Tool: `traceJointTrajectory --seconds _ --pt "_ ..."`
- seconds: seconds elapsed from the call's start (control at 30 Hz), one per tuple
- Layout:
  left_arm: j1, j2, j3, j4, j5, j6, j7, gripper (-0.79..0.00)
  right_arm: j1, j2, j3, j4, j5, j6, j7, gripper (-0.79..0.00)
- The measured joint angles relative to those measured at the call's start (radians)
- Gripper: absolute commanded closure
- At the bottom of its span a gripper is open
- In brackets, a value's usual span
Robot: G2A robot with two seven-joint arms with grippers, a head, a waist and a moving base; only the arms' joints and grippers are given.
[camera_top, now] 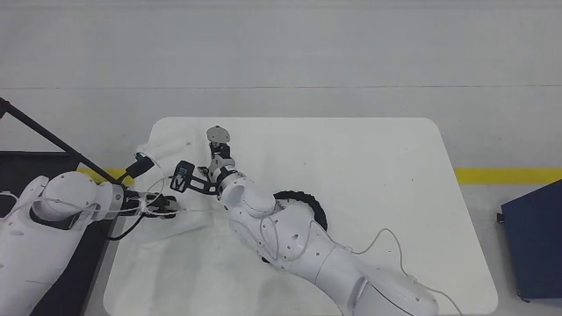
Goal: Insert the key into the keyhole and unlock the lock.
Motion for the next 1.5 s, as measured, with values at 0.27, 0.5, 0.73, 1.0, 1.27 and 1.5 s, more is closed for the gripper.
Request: traceJointTrajectory --seconds 0.27,0.5,0.73,1.0,1.27,1.5 --pt "-0.067 -0.013 0.067 0.076 0.010 -0.017 0.007 0.000 -0.054 0.028 0.024 -0.130 -0.058 -0.112 0.025 -0.785" --pt "-0.145 -0.026 0.110 0.114 -0.008 -0.006 0.002 0.000 -0.140 0.043 -0.019 -0.199 -0.164 -0.246 0.118 -0.785" --pt "-0.146 -0.025 0.105 0.120 -0.010 -0.016 0.004 0.000 -0.162 0.044 0.005 -0.206 -0.186 -0.237 0.127 -0.785" --pt "-0.129 -0.022 0.078 0.107 -0.040 -0.055 0.030 0.000 -0.184 0.052 0.033 -0.233 -0.221 -0.245 0.126 -0.785" --pt "-0.063 0.003 -0.023 0.045 -0.034 -0.021 0.005 0.000 -0.202 0.061 0.076 -0.265 -0.236 -0.245 0.114 -0.785" --pt "0.098 0.029 -0.211 -0.084 -0.064 -0.003 0.034 0.000 -0.208 0.084 0.144 -0.299 -0.292 -0.226 0.141 -0.785"
